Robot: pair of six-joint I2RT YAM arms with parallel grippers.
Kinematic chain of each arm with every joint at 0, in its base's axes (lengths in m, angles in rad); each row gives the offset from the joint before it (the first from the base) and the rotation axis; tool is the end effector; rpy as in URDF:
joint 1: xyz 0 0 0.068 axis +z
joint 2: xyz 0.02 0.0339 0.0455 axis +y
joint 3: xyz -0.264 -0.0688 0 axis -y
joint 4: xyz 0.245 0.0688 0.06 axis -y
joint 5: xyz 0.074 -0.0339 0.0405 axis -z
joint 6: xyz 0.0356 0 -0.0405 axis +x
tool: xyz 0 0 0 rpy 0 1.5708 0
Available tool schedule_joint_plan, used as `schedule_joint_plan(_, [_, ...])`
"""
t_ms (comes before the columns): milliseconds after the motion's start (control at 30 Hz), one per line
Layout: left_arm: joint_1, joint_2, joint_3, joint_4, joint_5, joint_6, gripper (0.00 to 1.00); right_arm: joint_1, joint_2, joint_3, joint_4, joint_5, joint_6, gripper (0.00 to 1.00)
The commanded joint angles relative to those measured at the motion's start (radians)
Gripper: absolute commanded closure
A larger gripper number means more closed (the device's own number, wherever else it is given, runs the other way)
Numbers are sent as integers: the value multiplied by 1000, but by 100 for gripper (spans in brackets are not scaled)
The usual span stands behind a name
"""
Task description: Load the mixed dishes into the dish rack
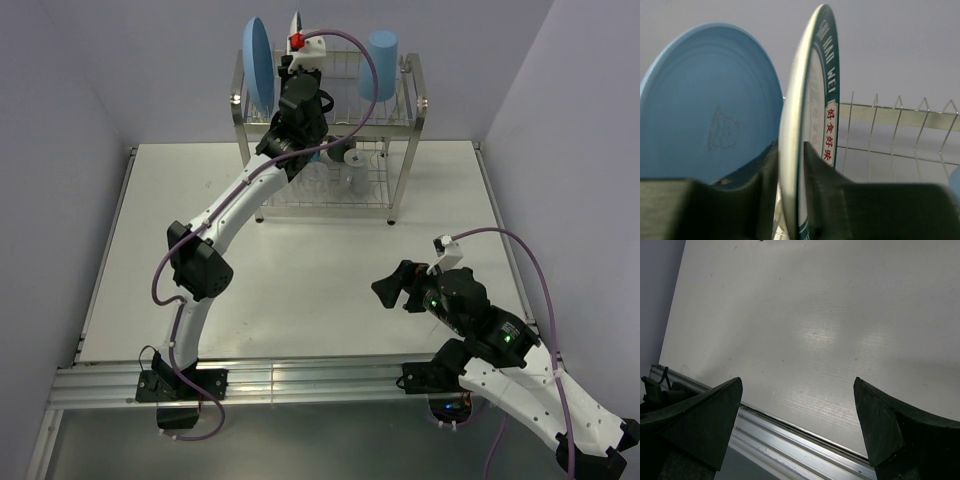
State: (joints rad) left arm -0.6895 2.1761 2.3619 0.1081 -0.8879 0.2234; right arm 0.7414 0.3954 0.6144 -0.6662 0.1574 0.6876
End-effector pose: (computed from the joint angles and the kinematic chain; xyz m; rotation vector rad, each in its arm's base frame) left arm 0.3974 -0.2918 0.4628 -0.1573 1.3803 0.1773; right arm 0.0782 0.0640 0.2798 0.0475 2.0930 0.7378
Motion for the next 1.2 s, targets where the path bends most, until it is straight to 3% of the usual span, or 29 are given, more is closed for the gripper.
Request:
schedule_joint_plan(0, [15, -9, -9, 24, 4, -7, 66, -4, -6, -8, 48, 19, 0, 0])
schedule_joint_plan(67, [15, -13, -19, 28, -3, -4, 44, -4, -1, -8, 48, 18, -2, 0])
schedule_joint_plan(300, [13, -81, -26, -14, -2, -58, 1, -4, 0, -8, 50, 10, -2, 0])
schedule_joint_plan(600, [-94, -297, -82, -33, 30, -18, 1, -4, 34, 1, 65, 1, -3, 0])
schedule_joint_plan(767, [-261, -530, -252, -10, 30, 10, 1, -4, 75, 4, 126, -18, -10, 0])
schedule_joint_plan(867, [-330, -723, -427, -131, 78, -146, 1, -4, 117, 53, 149, 16, -16, 0])
schedule_joint_plan(1100, [-335, -1240, -1052, -332, 302, -625, 1, -4, 258, 188, 142, 169, -52, 0])
schedule_joint_plan(1167, [-335, -1378, -1151, -366, 380, -730, 1, -4, 279, 194, 165, 212, -63, 0])
